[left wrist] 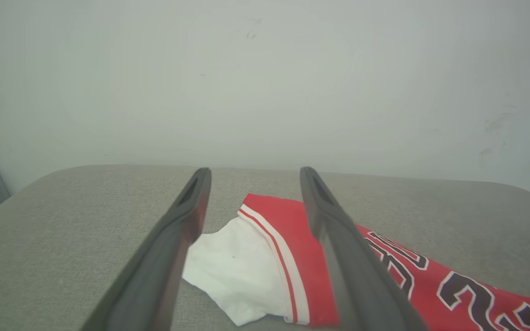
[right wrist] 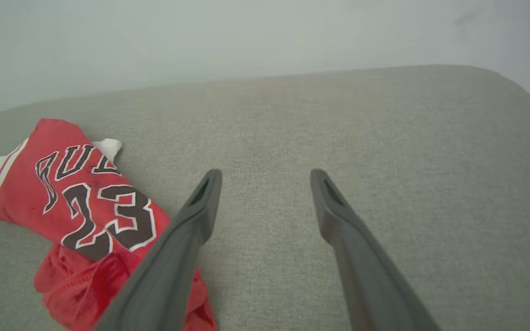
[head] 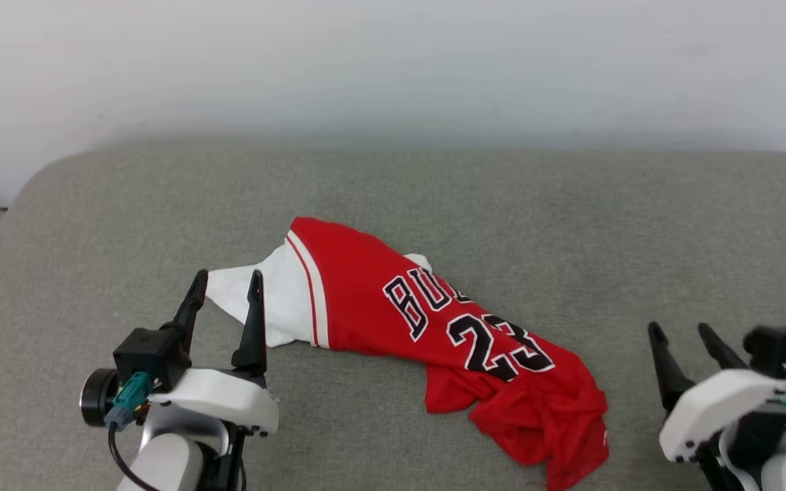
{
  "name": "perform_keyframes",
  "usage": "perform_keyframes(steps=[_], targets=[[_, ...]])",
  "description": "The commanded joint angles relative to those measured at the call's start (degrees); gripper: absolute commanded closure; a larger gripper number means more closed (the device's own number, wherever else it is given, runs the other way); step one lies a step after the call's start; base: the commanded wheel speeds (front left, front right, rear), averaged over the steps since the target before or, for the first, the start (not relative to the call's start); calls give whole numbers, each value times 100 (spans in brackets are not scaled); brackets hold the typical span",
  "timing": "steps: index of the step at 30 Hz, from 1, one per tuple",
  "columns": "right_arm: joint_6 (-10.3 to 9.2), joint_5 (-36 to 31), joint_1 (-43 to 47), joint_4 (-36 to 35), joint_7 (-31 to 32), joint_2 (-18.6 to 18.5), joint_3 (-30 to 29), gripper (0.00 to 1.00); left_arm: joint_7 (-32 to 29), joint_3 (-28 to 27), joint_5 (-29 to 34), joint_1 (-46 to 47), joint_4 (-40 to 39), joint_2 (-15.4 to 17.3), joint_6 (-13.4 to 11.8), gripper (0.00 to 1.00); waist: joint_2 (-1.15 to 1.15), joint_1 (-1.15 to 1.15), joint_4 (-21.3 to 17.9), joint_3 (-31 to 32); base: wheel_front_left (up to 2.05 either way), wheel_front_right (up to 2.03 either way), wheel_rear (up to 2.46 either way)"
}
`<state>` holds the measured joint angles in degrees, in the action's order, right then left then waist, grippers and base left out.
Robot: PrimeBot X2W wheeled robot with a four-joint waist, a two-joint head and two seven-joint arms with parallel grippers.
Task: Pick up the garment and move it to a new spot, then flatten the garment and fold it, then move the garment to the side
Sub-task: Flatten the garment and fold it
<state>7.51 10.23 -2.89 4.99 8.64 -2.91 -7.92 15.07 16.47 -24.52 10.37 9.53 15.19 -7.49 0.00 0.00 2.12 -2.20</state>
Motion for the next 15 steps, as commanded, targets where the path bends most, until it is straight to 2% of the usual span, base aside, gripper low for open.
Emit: perform_keyframes(steps=[1,4,5,6,7,10,15], targets=[[-4,-11,-303,182,448,4,73,0,14,0,50,125,-69,-74,48,0,0,0,177,-216,0,0,0],[-4,138,-705,414,1241,-167,354,0,14,-18,124,237,-165,-174,109,0,0,0,352,-455,0,0,0],[-4,274,-942,549,1763,-373,692,0,14,-25,168,293,-193,-254,153,0,0,0,475,-604,0,0,0],[-4,358,-1065,600,1999,-455,888,0,14,-40,198,334,-220,-284,193,0,0,0,526,-665,0,0,0],[-4,571,-1407,729,2620,-766,1462,0,14,-84,273,414,-268,-390,280,0,0,0,663,-840,0,0,0],[-4,805,-1610,917,3124,-1016,1972,0,15,-126,349,475,-246,-483,351,0,0,0,787,-953,0,0,0],[-2,1227,-1602,1416,3851,-1211,2557,0,15,-192,477,526,-172,-629,485,0,0,0,907,-1037,0,0,0]])
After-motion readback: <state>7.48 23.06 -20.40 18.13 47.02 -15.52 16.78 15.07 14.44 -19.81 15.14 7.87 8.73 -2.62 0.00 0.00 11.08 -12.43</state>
